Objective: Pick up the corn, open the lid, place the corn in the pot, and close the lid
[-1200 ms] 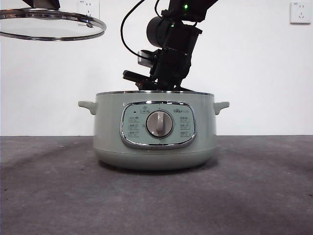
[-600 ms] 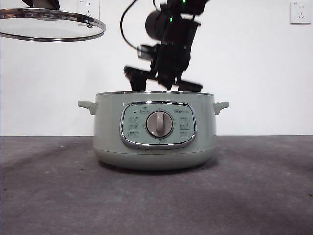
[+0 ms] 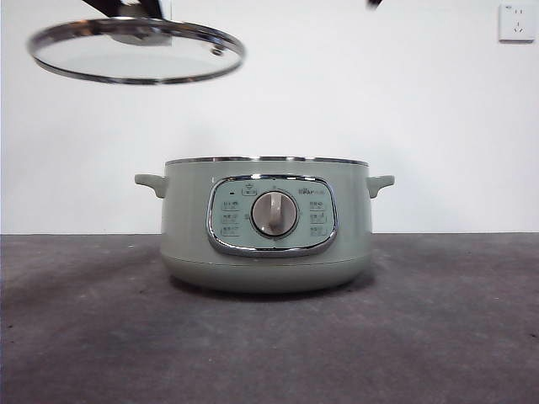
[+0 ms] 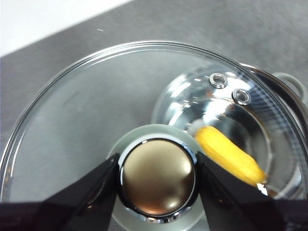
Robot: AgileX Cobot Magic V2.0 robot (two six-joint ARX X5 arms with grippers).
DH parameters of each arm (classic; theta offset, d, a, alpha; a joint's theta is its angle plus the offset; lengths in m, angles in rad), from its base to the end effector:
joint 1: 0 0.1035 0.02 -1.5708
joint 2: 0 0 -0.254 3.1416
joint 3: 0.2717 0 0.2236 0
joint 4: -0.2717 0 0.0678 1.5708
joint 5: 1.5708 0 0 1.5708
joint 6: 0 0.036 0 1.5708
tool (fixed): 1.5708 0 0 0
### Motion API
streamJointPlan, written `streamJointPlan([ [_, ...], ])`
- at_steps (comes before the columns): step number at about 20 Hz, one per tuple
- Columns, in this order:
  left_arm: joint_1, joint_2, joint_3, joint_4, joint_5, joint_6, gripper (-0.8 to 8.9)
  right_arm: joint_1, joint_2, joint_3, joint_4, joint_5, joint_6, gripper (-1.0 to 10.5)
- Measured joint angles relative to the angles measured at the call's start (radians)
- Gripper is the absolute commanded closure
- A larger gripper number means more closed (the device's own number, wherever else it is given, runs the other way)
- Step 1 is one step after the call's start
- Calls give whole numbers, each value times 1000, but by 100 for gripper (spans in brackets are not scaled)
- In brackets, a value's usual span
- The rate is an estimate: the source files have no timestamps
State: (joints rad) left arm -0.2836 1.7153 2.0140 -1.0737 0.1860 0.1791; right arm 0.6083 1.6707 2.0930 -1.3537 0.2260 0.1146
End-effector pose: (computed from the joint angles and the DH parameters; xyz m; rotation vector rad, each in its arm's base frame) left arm 0.3039 -0.0955 0.4034 0.2050 0.7393 -0.5147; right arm 0.2332 0.1526 0.4167 -0.2732 0.8725 0.3035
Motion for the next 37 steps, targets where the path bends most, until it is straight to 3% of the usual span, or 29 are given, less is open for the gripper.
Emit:
streamJointPlan([
  [9, -191, 188, 0, 57, -11, 5, 825, 6, -363, -472, 16, 36, 47, 958],
  [16, -239, 239, 0, 89, -11, 22, 826, 6, -555, -862, 189, 24, 145, 958],
  [19, -240, 257, 0, 102, -11, 23, 825, 6, -600, -981, 257, -36, 164, 958],
  [25, -240, 272, 0, 132, -11, 31, 825, 44, -635, -1080, 392, -171, 166, 958],
  [31, -245, 307, 10, 163, -8, 40, 825, 138, -639, -1089, 479, -193, 166, 958],
  [37, -245, 317, 19, 159, -8, 46, 814, 144, -639, -1089, 481, -193, 166, 958],
])
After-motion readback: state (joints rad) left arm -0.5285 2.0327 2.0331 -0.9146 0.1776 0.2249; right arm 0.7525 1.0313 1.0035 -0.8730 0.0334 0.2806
